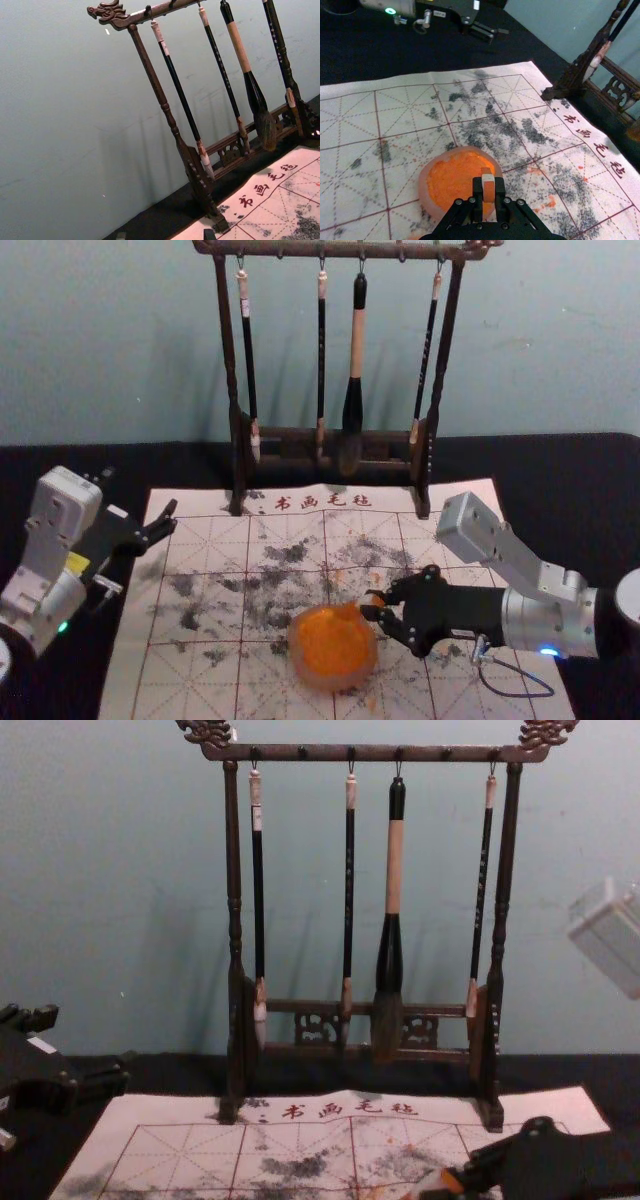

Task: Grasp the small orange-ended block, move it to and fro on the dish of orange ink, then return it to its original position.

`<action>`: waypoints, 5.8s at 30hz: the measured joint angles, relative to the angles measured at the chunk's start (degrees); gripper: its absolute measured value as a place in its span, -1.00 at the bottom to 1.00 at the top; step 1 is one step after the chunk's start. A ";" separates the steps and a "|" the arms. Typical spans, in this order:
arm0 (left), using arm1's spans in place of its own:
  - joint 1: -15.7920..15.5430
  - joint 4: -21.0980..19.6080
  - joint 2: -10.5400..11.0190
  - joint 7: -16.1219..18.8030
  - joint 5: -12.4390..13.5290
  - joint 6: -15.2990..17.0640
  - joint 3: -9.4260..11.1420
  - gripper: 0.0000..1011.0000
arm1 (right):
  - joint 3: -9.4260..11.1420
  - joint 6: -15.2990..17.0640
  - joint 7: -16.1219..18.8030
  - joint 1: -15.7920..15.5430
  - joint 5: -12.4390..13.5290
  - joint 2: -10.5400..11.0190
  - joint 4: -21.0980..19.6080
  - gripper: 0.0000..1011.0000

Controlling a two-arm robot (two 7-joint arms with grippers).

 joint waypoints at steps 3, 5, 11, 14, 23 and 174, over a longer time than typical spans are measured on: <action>0.00 0.00 0.00 0.00 0.00 0.00 0.00 0.98 | 0.04 0.00 0.41 -0.26 -0.11 0.69 -0.73 -0.80; 0.00 0.00 0.00 0.00 0.00 0.00 0.00 0.98 | 0.02 0.01 0.90 -0.47 -0.28 1.32 -1.36 -0.80; -0.01 0.00 0.00 0.00 0.00 0.00 0.00 0.98 | -0.51 -0.15 2.34 -0.75 -0.82 2.69 -2.80 -0.80; 0.00 0.00 0.00 0.00 0.00 0.00 0.00 0.98 | -0.83 -0.38 3.04 -0.74 -1.09 3.19 -3.35 -0.80; 0.00 0.00 0.00 0.00 0.00 0.00 0.00 0.98 | -2.17 -0.52 4.76 0.10 -2.04 3.93 -4.06 -0.80; 0.00 0.00 0.00 0.00 0.00 0.00 0.00 0.98 | -5.77 3.95 4.97 5.10 -7.37 1.13 -2.47 -0.80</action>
